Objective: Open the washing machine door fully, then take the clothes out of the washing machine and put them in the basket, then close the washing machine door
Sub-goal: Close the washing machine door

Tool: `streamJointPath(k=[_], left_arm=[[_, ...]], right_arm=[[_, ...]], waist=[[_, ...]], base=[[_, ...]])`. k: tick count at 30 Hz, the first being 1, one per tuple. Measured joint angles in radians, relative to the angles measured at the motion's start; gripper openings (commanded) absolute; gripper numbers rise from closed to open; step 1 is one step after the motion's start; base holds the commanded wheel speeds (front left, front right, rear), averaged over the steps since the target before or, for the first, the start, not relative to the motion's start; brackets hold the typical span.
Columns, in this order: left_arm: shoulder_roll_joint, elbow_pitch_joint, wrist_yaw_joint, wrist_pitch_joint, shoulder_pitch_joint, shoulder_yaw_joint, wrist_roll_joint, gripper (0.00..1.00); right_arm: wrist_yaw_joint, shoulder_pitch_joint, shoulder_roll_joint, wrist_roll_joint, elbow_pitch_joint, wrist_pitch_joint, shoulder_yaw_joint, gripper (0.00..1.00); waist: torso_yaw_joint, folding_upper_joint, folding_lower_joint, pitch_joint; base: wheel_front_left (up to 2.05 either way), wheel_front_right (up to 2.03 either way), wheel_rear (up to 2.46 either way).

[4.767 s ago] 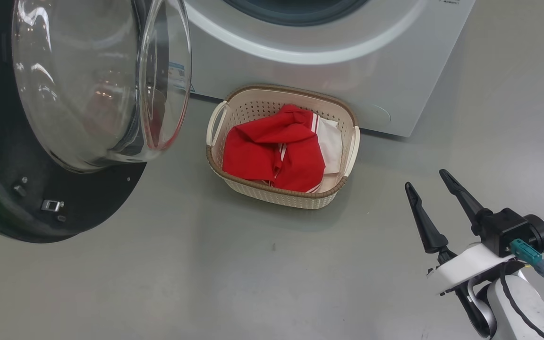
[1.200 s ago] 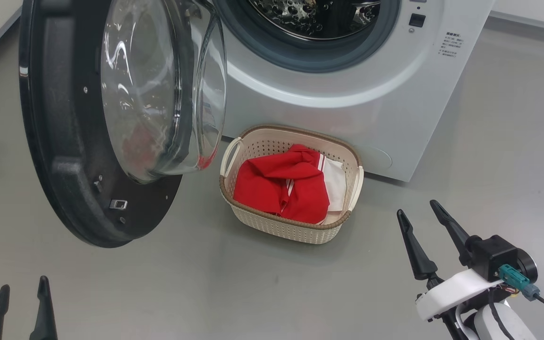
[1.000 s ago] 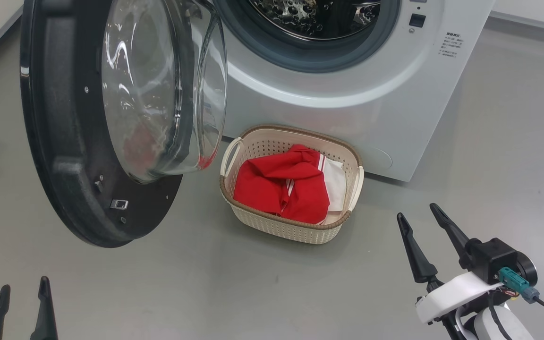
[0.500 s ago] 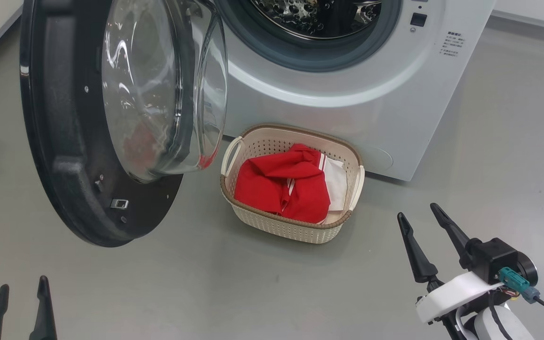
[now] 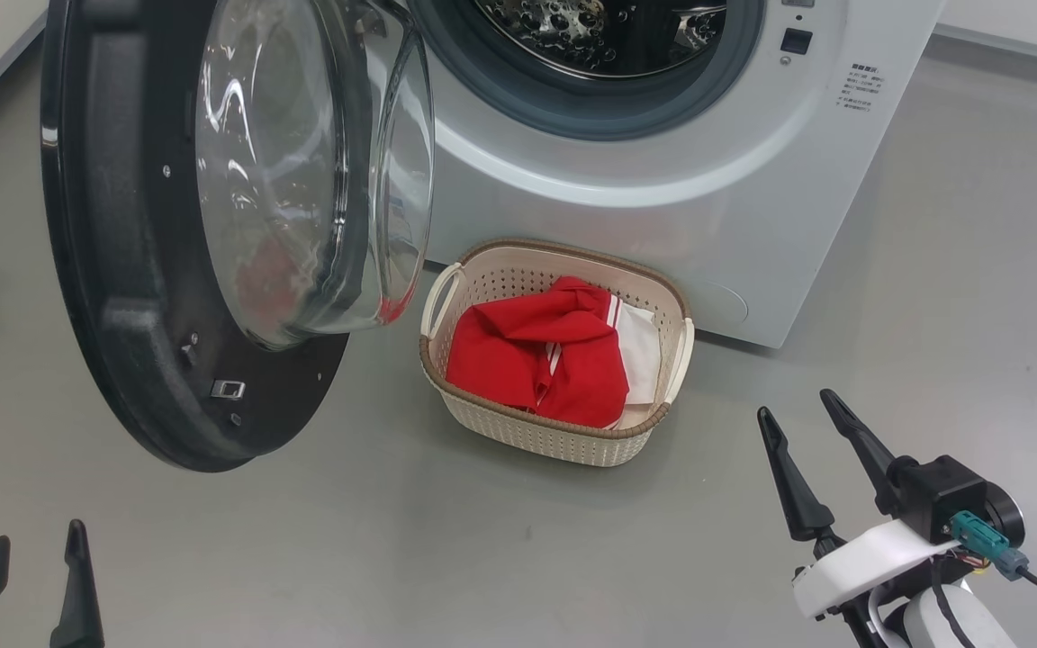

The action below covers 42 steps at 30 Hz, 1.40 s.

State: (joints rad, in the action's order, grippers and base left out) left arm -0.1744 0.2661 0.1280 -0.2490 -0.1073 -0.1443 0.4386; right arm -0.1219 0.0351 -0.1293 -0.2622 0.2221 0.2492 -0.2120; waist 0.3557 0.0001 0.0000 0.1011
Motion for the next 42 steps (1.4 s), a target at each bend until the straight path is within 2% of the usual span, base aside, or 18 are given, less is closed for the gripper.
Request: streamJointPath(k=[2, 3, 4, 5, 19, 25, 27, 33, 37, 39, 40, 42], left_arm=[[0.000, -0.001, 0.000, 0.000, 0.000, -0.001, 0.000, 1.00], [0.000, -0.001, 0.000, 0.000, 0.000, 0.000, 0.000, 0.86], [0.000, -0.002, 0.000, 0.000, 0.000, 0.000, 0.000, 0.38], [0.000, -0.002, 0.000, 0.000, 0.000, 0.000, 0.000, 0.00], [-0.009, -0.047, 0.000, 0.000, 0.033, 0.010, 0.030, 0.00], [-0.044, -0.051, 0.000, 0.001, 0.074, -0.007, 0.118, 0.00], [-0.048, -0.051, 0.000, 0.014, 0.096, -0.025, 0.184, 0.00], [-0.044, -0.055, 0.000, 0.145, 0.180, -0.060, 0.450, 0.00], [-0.032, -0.056, 0.000, 0.248, 0.241, -0.125, 0.652, 0.00], [-0.021, -0.049, 0.000, 0.296, 0.278, -0.161, 0.732, 0.00], [-0.021, -0.049, 0.000, 0.296, 0.278, -0.161, 0.732, 0.00], [-0.004, -0.030, -0.001, 0.350, 0.317, -0.212, 0.830, 0.00]], right_arm=[[0.000, -0.001, 0.000, 0.000, 0.000, 0.000, 0.000, 1.00], [0.000, -0.002, 0.001, 0.000, 0.000, 0.000, 0.000, 1.00], [0.000, -0.003, 0.001, 0.000, 0.000, 0.000, 0.000, 1.00], [0.000, -0.003, 0.001, 0.000, 0.000, 0.000, 0.000, 1.00], [0.000, -0.003, 0.001, 0.000, -0.004, 0.000, 0.001, 1.00], [0.000, -0.003, 0.000, 0.002, -0.004, 0.000, 0.001, 1.00], [0.000, -0.003, 0.000, 0.002, -0.004, 0.000, 0.001, 1.00], [0.000, -0.002, -0.003, 0.002, -0.004, 0.000, 0.001, 1.00], [0.000, 0.000, -0.005, 0.010, -0.004, 0.000, -0.007, 1.00], [0.000, 0.002, -0.006, 0.010, -0.004, 0.000, -0.007, 1.00], [0.000, 0.002, -0.006, 0.010, -0.004, 0.000, -0.007, 1.00], [0.000, 0.003, -0.007, 0.011, -0.004, 0.000, -0.014, 1.00]], waist=[[0.000, 0.0000, 0.0000, 0.000], [0.000, 0.0000, 0.0000, 0.000], [0.000, 0.0000, 0.0000, 0.000], [0.000, 0.0000, 0.0000, 0.000], [0.002, 0.0000, 0.0000, 0.016], [0.004, 0.0000, 0.0000, 0.024], [0.004, 0.0000, 0.0000, 0.026], [0.004, 0.0000, 0.0000, 0.031], [0.001, 0.0000, 0.0000, 0.041], [-0.001, 0.0000, 0.0000, 0.045], [-0.001, 0.0000, 0.0000, 0.045], [-0.003, 0.0000, 0.0000, 0.049]], base=[[0.00, 0.00, 0.00], [0.00, 0.00, 0.00], [0.00, 0.00, 0.00], [0.00, 0.00, 0.00], [0.00, 0.00, 0.00], [0.00, 0.00, 0.00], [0.00, 0.00, 0.00], [0.00, 0.00, 0.00], [0.00, 0.00, 0.00], [0.00, 0.00, 0.00], [0.00, 0.00, 0.00], [0.00, 0.00, 0.00]])
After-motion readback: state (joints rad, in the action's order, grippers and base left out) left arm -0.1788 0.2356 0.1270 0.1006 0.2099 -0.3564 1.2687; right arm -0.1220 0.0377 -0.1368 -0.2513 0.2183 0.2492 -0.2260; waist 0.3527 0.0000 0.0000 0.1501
